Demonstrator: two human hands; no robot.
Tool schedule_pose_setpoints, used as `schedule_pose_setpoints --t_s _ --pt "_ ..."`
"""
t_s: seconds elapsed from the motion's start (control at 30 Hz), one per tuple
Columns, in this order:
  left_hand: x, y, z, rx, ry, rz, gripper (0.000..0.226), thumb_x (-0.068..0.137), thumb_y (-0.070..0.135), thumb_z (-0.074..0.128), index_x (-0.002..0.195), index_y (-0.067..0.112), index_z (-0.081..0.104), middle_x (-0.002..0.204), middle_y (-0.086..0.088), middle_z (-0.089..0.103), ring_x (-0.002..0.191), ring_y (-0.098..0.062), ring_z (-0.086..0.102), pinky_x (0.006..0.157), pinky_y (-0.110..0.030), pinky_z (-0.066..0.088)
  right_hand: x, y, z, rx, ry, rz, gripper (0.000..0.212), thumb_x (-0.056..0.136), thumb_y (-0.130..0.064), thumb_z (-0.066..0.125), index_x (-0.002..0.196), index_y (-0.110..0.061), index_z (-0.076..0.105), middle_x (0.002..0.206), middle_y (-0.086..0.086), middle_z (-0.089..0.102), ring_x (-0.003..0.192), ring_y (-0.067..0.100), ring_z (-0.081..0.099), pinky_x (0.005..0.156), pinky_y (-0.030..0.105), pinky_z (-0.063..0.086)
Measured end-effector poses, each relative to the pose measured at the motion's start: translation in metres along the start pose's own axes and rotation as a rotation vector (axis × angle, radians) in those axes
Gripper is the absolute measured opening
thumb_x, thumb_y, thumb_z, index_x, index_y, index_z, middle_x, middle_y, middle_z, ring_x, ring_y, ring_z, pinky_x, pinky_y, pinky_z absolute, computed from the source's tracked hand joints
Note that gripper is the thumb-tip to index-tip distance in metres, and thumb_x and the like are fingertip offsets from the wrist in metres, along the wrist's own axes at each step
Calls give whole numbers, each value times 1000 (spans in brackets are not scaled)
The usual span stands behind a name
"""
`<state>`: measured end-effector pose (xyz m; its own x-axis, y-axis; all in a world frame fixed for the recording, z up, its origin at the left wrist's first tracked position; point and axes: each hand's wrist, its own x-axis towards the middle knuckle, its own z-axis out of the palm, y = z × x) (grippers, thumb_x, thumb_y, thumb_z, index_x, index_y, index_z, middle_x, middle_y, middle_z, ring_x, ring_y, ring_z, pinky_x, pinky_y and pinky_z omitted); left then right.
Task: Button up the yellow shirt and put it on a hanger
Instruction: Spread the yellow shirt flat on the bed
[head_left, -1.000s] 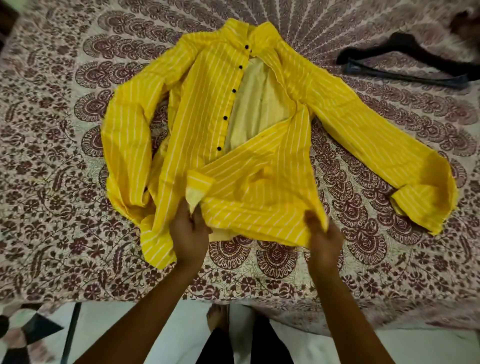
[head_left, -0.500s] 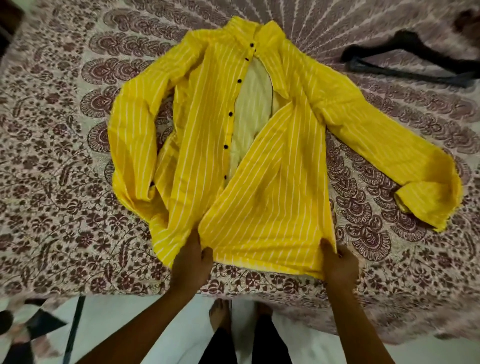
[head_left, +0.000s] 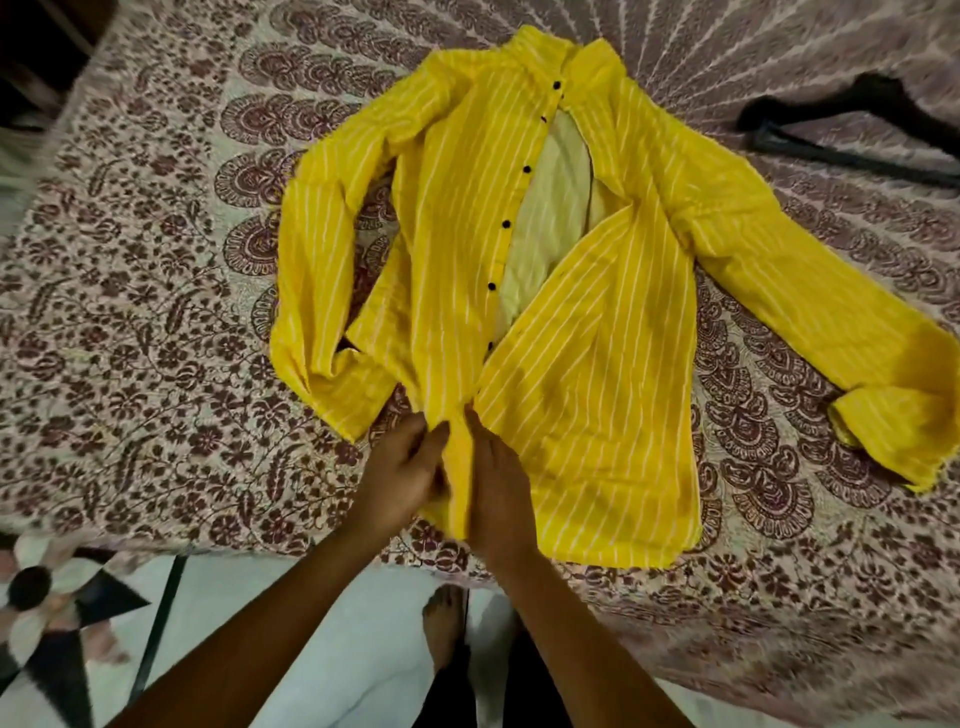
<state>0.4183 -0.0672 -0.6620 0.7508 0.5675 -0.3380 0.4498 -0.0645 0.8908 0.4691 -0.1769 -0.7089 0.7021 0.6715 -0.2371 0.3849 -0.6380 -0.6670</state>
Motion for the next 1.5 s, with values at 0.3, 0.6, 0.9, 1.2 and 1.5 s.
schedule_pose_setpoints --t_s 0.3,0.6,0.9,1.2,1.5 --pt "29 -37 -4 557 -55 166 86 75 46 66 144 14 24 144 -15 34 132 -28 31 106 -37 33 24 -22 -57 663 338 426 27 93 -33 52 105 -13 65 106 9 64 103 17 53 95 22 35" --pt "33 -15 -36 52 178 236 24 79 1 66 96 12 54 74 6 57 62 10 55 54 -5 41 3 19 -64 627 440 329 29 72 -37 61 100 -29 67 98 -1 70 92 16 61 92 39 49" --pt "-38 -84 -104 416 25 224 30 62 42 75 67 33 47 73 18 59 65 2 56 53 -16 39 -8 -12 -29 471 139 -81 47 84 -33 43 130 -27 44 112 -3 63 94 1 57 79 13 47" --pt "-28 -88 -103 326 106 161 49 76 13 66 116 37 50 104 22 59 94 -1 59 71 -18 47 -42 38 -28 315 841 584 43 81 -23 69 117 0 59 106 25 60 97 38 60 81 43 51" --pt "-14 -56 -84 -50 239 105 17 64 11 56 70 20 43 61 22 59 54 8 49 50 -8 37 -47 86 -88 656 533 699 19 88 -9 61 70 -13 60 61 5 54 50 15 48 50 26 40"
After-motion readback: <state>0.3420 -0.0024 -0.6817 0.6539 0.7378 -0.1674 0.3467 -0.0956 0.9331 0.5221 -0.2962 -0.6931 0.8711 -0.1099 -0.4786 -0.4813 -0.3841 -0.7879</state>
